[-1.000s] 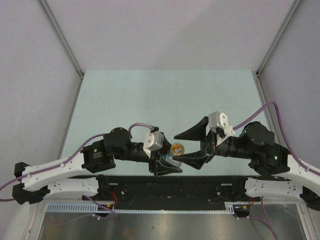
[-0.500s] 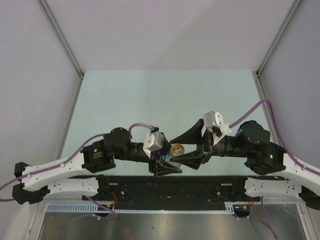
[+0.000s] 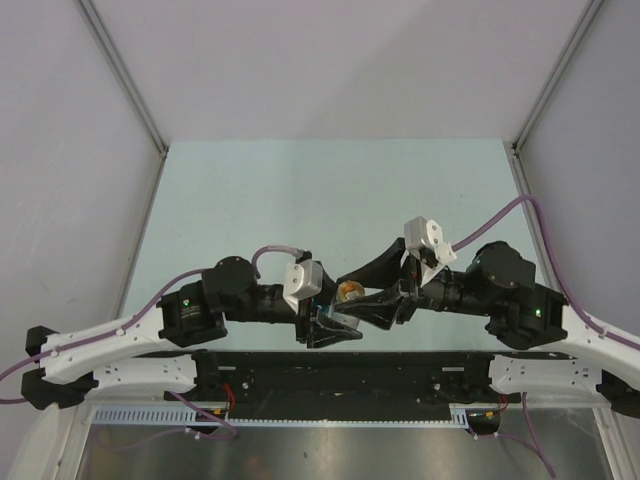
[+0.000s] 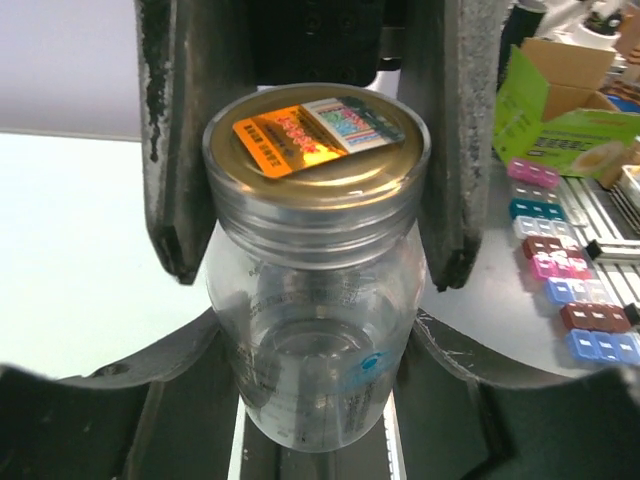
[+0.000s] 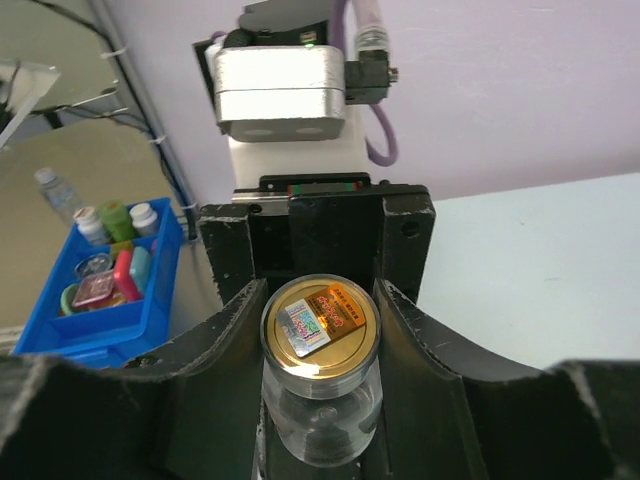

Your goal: Sort the pills into containers

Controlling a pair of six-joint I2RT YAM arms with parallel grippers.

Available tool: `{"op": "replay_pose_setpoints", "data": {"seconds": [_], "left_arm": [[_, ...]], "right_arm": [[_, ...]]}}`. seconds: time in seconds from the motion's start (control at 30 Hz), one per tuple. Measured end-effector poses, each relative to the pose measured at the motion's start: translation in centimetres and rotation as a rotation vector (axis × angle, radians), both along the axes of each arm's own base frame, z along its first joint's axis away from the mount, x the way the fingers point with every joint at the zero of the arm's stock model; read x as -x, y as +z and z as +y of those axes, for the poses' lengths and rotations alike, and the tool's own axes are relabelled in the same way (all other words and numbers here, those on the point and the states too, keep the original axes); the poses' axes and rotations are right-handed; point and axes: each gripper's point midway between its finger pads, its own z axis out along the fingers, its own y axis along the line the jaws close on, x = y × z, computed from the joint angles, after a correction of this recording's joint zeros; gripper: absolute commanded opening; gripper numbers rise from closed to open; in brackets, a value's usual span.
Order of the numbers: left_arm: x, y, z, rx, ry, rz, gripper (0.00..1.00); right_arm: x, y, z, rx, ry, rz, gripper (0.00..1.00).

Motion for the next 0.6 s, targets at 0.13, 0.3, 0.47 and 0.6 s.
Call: {"op": "replay_pose_setpoints", "data": {"seconds": [0.13, 0.3, 0.47, 0.6], "left_arm": [[-1.7, -0.2, 0.6, -0.001, 0.109, -0.001, 0.00], [-4.8, -1.0, 1.7, -0.007, 0.299, -0.007, 0.00], [-7.7, -1.3, 2.7, -0.018, 0.470, -0.030, 0.00], [-9.6, -1.8, 3.3, -0.046, 0.575, -0.058, 0.00]], "right_arm": [[-2.1, -0.3, 0.6, 0.003, -0.118, 0.037, 0.00], [-5.0, -1.0, 1.6, 0.010, -0.265, 0.087, 0.00], [-7.6, -1.2, 2.5, -0.007, -0.393, 0.121, 0.00], [-9.6, -1.7, 2.7, -0.015, -0.508, 0.160, 0.00]]}}
